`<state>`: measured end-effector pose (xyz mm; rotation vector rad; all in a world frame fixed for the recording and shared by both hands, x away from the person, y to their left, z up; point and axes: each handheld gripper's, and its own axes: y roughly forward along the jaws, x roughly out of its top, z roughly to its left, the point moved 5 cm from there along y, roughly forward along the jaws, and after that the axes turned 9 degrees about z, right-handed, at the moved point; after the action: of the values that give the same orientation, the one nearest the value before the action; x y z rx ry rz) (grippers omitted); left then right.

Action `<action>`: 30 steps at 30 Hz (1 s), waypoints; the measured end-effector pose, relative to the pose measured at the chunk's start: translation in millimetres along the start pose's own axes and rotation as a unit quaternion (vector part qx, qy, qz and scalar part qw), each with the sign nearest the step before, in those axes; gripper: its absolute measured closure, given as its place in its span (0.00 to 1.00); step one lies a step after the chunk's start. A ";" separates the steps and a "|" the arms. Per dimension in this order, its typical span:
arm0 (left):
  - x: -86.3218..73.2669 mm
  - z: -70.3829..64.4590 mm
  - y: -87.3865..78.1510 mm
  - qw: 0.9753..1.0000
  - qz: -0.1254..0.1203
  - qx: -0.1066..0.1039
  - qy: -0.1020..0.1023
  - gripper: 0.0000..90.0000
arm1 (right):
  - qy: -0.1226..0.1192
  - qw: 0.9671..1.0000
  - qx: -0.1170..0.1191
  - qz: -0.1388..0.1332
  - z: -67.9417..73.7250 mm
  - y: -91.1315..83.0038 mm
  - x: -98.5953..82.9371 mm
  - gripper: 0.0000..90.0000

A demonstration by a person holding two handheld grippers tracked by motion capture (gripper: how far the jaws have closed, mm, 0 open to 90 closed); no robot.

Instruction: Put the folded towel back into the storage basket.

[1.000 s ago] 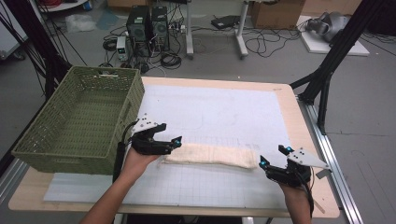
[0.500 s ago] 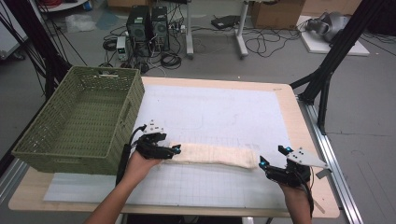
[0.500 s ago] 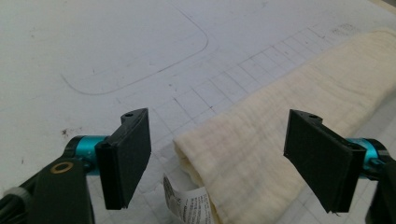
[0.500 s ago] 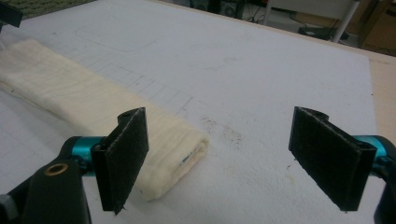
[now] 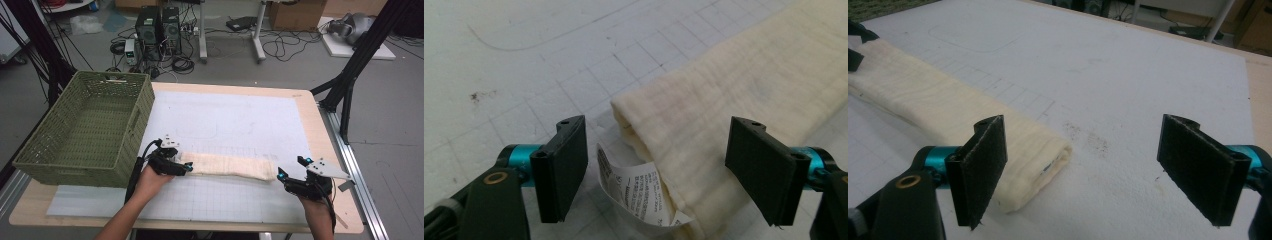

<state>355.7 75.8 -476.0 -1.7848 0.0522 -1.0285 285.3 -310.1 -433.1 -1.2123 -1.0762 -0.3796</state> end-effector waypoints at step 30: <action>-8.1 -9.4 -2.6 0.998 -0.048 -0.038 0.022 0.89 | 0.000 1.000 -0.001 0.006 -0.3 1.5 -1.1 0.22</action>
<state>343.3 73.8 -478.0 -1.8486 0.0331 -1.1471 286.0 -310.1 -434.8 -1.2206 -1.0675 -0.3724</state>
